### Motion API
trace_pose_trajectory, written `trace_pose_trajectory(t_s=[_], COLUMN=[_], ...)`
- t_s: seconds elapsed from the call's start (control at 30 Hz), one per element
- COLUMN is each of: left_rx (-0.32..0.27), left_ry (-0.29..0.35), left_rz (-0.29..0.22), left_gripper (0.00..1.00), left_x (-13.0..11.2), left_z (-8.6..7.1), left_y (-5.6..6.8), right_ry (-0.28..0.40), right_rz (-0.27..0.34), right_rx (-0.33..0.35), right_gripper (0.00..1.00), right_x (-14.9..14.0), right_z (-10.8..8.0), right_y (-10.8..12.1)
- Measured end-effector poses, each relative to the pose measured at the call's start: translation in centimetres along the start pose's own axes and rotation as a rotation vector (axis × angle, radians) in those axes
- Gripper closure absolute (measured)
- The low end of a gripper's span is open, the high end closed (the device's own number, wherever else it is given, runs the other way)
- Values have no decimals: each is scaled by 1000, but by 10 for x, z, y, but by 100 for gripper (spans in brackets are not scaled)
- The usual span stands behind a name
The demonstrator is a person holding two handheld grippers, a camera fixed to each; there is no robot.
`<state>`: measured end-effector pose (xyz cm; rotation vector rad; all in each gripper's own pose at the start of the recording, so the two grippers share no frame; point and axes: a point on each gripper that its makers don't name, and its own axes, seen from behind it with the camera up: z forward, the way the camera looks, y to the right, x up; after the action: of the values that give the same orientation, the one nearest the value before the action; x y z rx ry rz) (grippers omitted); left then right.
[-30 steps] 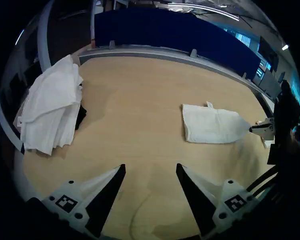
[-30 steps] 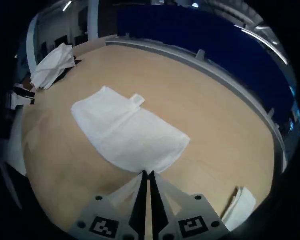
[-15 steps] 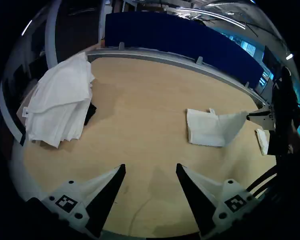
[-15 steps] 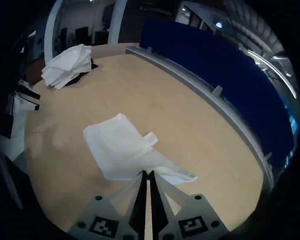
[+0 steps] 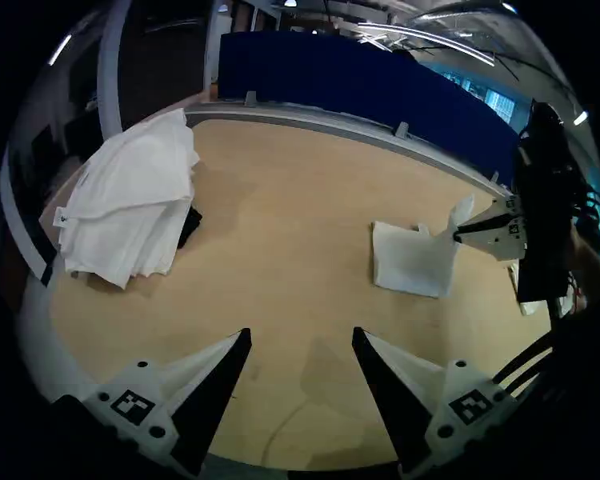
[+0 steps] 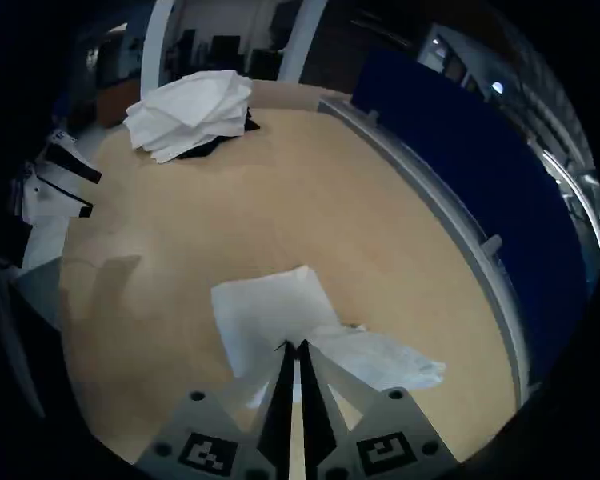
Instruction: Fold towel
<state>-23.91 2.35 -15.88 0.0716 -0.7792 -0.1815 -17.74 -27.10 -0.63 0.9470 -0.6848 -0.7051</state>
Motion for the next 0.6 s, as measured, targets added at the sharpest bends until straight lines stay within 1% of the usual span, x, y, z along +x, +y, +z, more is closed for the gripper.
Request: trace_pose_trajectory(t_s=[0.17,0.27,0.37,0.47,0.6], left_rx=[-3,0,3,7,4], left_ry=[-1,-2,-6,-9,-9], left_rz=[-15,-16,-20,-28,-36], left_gripper=[6,6,6,6,6], left_x=[-4,-7,-10,-12,-11], left_z=[1,1,1,1,0], left_y=[1,0,-2,-4,-5], right_ry=[-18,-32,-43,-56,-48], right_rz=[-42,-44,-23,2,35], right_rx=[53,88,119,133,141], right_gripper=[95,95,95,95,93], right_x=[8,6,2,-6,-6], right_z=[30,53,71,83,85], right_y=[-25,-42,-56,-63,-65])
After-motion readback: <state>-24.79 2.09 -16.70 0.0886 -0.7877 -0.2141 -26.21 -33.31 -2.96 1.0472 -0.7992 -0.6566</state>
